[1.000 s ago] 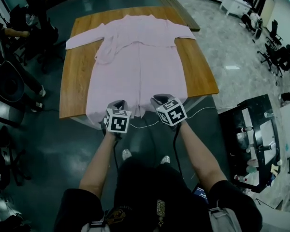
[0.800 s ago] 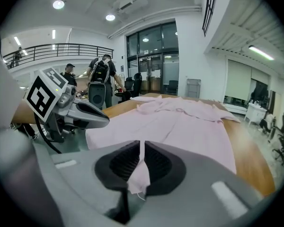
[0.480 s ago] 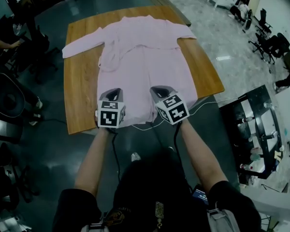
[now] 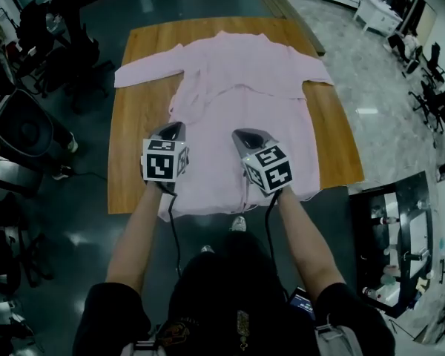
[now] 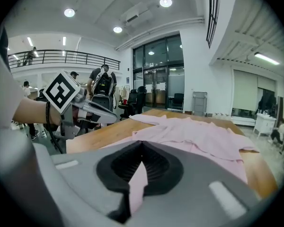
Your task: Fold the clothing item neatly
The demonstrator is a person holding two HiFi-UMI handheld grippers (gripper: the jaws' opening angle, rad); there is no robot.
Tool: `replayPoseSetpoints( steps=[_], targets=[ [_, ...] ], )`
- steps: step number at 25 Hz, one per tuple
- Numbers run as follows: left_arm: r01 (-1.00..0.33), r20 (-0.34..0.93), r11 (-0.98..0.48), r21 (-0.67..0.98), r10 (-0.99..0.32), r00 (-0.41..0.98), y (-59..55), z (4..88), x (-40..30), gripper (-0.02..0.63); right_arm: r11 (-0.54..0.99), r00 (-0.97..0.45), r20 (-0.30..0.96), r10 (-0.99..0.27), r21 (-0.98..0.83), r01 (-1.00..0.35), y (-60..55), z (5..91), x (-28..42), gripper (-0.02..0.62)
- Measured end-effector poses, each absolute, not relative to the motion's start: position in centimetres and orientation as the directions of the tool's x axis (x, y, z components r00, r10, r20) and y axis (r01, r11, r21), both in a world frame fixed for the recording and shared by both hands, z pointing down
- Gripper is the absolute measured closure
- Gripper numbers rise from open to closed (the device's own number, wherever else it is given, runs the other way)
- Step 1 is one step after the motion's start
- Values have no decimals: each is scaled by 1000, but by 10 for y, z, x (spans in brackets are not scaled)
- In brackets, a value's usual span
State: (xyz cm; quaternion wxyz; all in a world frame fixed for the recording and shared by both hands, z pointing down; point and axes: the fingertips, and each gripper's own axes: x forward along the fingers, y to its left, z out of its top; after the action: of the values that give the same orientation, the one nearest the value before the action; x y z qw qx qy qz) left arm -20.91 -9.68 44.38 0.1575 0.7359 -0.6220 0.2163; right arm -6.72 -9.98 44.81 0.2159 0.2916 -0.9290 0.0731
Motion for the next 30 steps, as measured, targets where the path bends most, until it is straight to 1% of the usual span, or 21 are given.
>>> replayPoseSetpoints(
  steps=[7,12,15,23,30],
  targets=[
    [-996,556,-43,-75,-831,-6,-140,451,-246,598,876,-793,447,-413,-42,-480,-156,451,-88,594],
    [-995,564,16,-96,-823,-68,-163,447,-282,598,893,-804,461,-375,-55,-447,-188,455,-109,594],
    [-993,561,34,-109,-823,-90,-182,445,-309,598,892,-805,457,-378,-52,-448,-212,453,-127,594],
    [-995,583,2,-101,-810,-61,-248,464,-364,598,874,-767,480,-426,-1,-486,-298,450,-187,592],
    [-995,604,-67,-74,-797,9,-322,496,-387,598,851,-721,534,-443,-2,-525,-384,485,-240,592]
  ],
)
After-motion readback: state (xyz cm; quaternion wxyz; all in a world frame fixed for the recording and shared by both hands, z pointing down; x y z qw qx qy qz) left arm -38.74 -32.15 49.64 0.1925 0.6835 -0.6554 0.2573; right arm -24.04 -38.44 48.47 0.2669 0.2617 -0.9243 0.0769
